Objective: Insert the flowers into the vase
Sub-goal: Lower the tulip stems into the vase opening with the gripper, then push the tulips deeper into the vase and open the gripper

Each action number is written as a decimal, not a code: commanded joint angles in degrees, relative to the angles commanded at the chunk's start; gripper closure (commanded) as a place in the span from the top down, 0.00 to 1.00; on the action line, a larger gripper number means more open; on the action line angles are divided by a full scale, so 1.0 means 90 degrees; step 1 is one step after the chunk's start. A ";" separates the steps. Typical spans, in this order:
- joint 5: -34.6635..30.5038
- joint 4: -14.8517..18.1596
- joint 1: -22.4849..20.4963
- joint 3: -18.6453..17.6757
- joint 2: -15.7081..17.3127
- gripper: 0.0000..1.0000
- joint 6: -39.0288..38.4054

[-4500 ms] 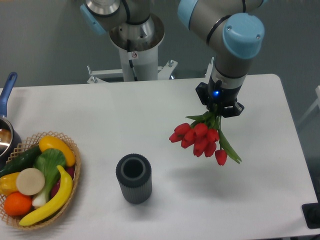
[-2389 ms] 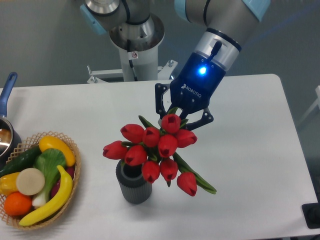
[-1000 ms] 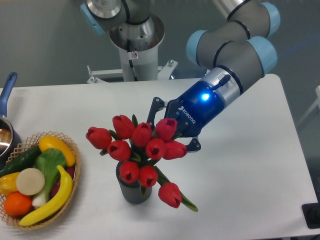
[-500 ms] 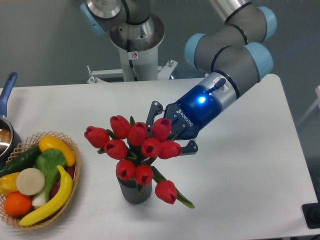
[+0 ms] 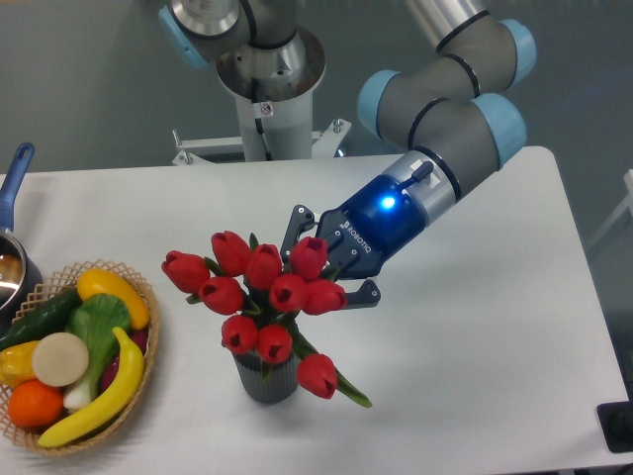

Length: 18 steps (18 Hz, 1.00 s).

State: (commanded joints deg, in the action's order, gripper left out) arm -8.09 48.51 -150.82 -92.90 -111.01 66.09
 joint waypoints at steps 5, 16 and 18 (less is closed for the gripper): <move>-0.0049 -0.0010 0.0029 -0.0566 0.0049 0.11 0.0673; -0.0098 -0.0010 0.0029 -0.1553 0.0068 0.15 0.2110; -0.0108 -0.0048 0.0039 -0.1602 0.0049 0.16 0.2178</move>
State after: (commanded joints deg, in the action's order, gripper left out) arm -9.05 48.08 -150.47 -107.31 -110.57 85.69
